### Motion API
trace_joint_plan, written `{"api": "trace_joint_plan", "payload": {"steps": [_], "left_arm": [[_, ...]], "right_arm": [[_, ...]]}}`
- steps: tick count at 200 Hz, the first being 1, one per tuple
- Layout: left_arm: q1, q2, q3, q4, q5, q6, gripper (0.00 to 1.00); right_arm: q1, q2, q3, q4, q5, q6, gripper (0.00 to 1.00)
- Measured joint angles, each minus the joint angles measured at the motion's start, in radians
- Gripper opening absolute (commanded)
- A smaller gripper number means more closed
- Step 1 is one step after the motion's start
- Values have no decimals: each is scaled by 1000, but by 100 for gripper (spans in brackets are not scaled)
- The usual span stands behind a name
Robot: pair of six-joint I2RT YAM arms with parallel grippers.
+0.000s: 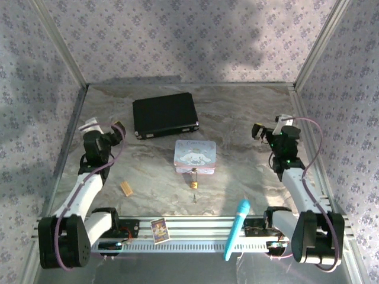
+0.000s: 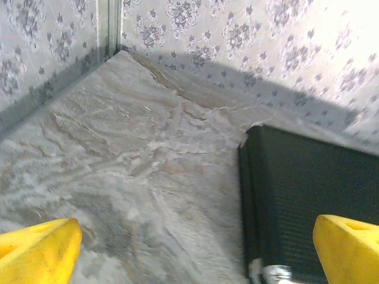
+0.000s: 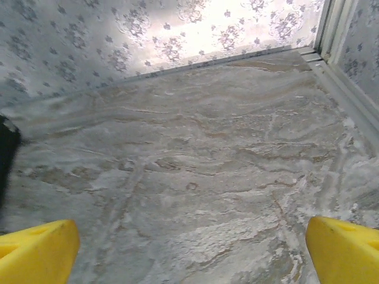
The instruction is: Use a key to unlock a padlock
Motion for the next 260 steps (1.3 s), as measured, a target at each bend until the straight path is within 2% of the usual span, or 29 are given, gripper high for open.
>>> {"api": "trace_joint_plan", "payload": {"steps": [31,63,94,121,157,184,207,234,260], "left_arm": [[-22,-53,4,-144,154,-143,100],[-158,-105,38,-329,244,-187,100],[-291,-140,61,-415,297,-238,100],[-424,-127,64,-468,313,-290,100],[-620,-107,64,-508,267,-354,100],[-698,-85,60,-501,229,-404,100],[-731,-61,38,-476,208,-444,100],[-763,-29,20,-456,199,-473,100],[-779,-23,19,-451,190,-485,100]], "right_arm": [[40,-49,19,-170,-164,37,97],[217,-102,23,-348,-209,55,93],[459,-167,22,-465,-138,98,83],[654,-175,3,-484,-61,190,73],[946,-89,-64,-450,64,343,57],[1152,12,-97,-363,145,446,49],[1254,132,-82,-305,197,506,47],[1311,275,-34,-261,231,552,43],[1374,350,39,-280,302,575,43]]}}
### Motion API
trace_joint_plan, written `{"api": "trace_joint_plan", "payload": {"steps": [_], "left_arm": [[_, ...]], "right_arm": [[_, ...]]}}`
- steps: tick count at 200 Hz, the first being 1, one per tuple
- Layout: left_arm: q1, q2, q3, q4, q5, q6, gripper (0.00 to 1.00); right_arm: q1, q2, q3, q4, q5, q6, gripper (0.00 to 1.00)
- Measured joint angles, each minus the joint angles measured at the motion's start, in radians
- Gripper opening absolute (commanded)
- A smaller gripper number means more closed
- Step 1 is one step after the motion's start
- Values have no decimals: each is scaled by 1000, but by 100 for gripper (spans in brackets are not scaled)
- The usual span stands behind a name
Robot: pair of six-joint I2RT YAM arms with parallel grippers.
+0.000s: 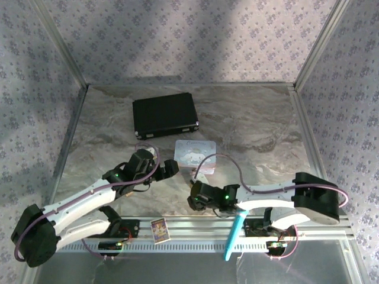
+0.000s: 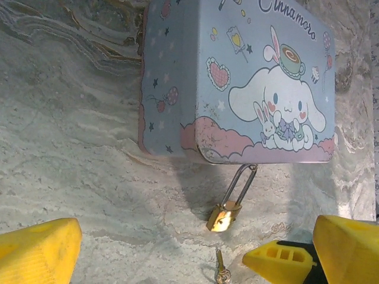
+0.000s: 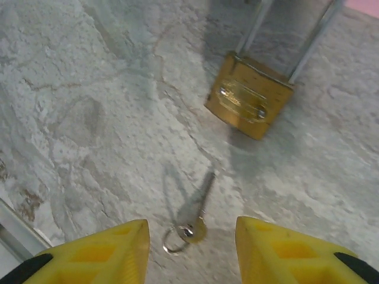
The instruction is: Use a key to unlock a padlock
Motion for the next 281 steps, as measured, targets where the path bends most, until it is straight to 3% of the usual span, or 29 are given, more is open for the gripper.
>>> {"api": "trace_joint_plan", "payload": {"steps": [54,123,165,189,223,281], "left_arm": [[-11,-19,-12,5,-30,-7,100],[-11,-31,-21,6,-51,-23,100],[-12,-31,-31,5,-64,-29,100],[-16,-31,-35,5,-66,-32,100],[-19,-31,-39,18,-66,-41,99],[-103,-28,-90,217,-64,-37,79]], "right_arm": [[45,52,64,-95,103,48,42],[68,129,98,-152,110,55,37],[68,155,127,-190,125,49,14],[66,156,131,-188,121,55,7],[39,123,81,-78,35,42,2],[-180,-126,-112,45,-224,-72,0]]}}
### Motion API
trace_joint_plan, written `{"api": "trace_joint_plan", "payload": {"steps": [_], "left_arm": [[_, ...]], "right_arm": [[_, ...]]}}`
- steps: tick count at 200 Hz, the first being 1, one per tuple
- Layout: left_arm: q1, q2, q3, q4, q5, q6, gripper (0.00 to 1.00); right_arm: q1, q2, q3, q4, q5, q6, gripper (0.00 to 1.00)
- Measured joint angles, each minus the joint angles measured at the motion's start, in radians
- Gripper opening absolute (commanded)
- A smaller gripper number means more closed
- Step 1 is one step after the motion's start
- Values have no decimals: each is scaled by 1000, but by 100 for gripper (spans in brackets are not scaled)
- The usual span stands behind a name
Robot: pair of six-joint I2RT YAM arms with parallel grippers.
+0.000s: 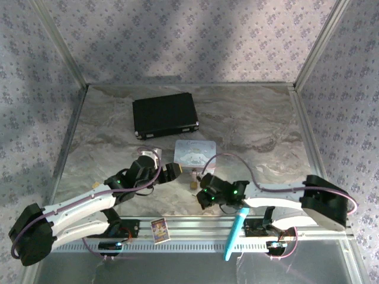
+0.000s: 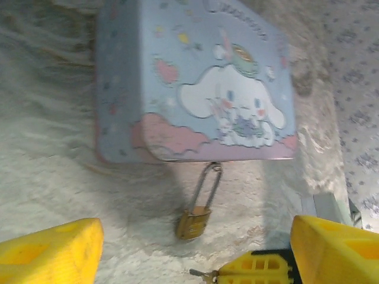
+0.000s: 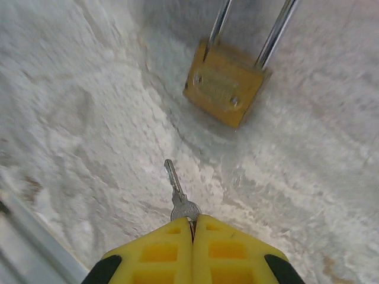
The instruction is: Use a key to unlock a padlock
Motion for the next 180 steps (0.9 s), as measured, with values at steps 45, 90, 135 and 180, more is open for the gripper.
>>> {"api": "trace_joint_plan", "payload": {"steps": [45,90,135,180], "left_arm": [[-46,40,-25,188,-2,-29,72],[-95,67,-119,339,-103,-361,70],[-167,40,-159,359,-218,-583,60],[-169,44,-106,383,-234,-636,58]], "right_arm": [[-180,-167,-35,61,-171,-25,0],[-239,-224,-35,122,-247,-9,0],[-248,-231,-35,216,-256,26,0],[-248,-191,-23,288,-280,48,0]]}}
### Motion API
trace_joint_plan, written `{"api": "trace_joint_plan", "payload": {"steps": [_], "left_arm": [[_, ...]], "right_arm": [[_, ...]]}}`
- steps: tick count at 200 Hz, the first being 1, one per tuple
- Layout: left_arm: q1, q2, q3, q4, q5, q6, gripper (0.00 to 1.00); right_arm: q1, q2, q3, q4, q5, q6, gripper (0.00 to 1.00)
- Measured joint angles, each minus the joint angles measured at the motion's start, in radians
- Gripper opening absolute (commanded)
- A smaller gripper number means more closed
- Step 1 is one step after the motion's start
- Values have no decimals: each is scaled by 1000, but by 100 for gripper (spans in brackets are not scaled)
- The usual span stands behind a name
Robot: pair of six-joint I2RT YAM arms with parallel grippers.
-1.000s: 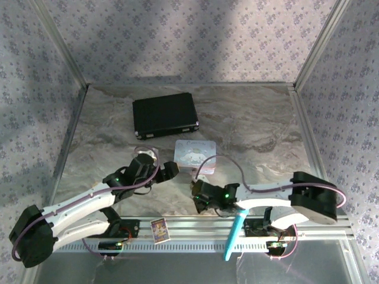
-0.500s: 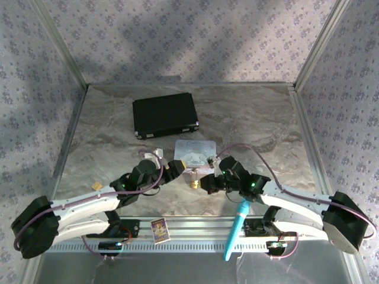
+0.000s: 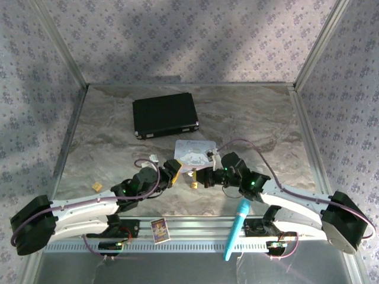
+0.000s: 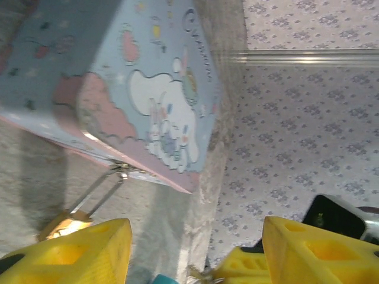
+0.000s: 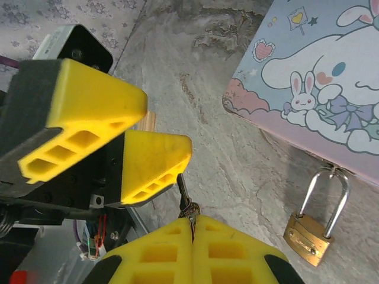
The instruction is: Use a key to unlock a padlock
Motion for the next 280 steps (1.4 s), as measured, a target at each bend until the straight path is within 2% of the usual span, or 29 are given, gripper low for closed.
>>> {"api": "trace_joint_plan", "payload": {"steps": [30,58,113,147,153,159,163,172,176,181,188,211,247,280], "left_arm": [[-6,59,23,60,17,-19,46],[-7,100,28,69,32,-30,39],[-13,107,44,60,39,-27,0],[-11,106,71,0,41,-2,0],[-10,106,83,-19,43,7,0],[-10,108,96,-35,43,19,0],[-9,111,101,-42,44,30,0],[-9,117,111,-51,50,43,0],[-10,121,116,-50,56,48,0],[-11,125,121,-47,65,54,0],[-12,127,129,-48,74,66,0],[-12,126,163,-60,79,114,0],[-12,131,174,-8,93,175,0],[-12,136,174,57,120,226,0]], "right_arm": [[0,14,3,25,-8,7,0],[0,22,3,46,-9,10,0],[0,56,3,77,-12,26,0],[0,58,3,85,-13,32,0],[0,58,3,85,-16,34,5],[0,57,3,85,-16,34,14],[-2,55,3,85,-18,34,26],[-5,51,2,84,-24,37,59],[-7,48,2,84,-26,37,69],[-8,43,2,85,-31,37,77],[-11,29,-3,87,-34,39,81],[-35,-50,-43,94,-38,46,80],[-96,-122,-72,160,-97,71,58],[-138,-96,-130,304,-167,139,47]]}}
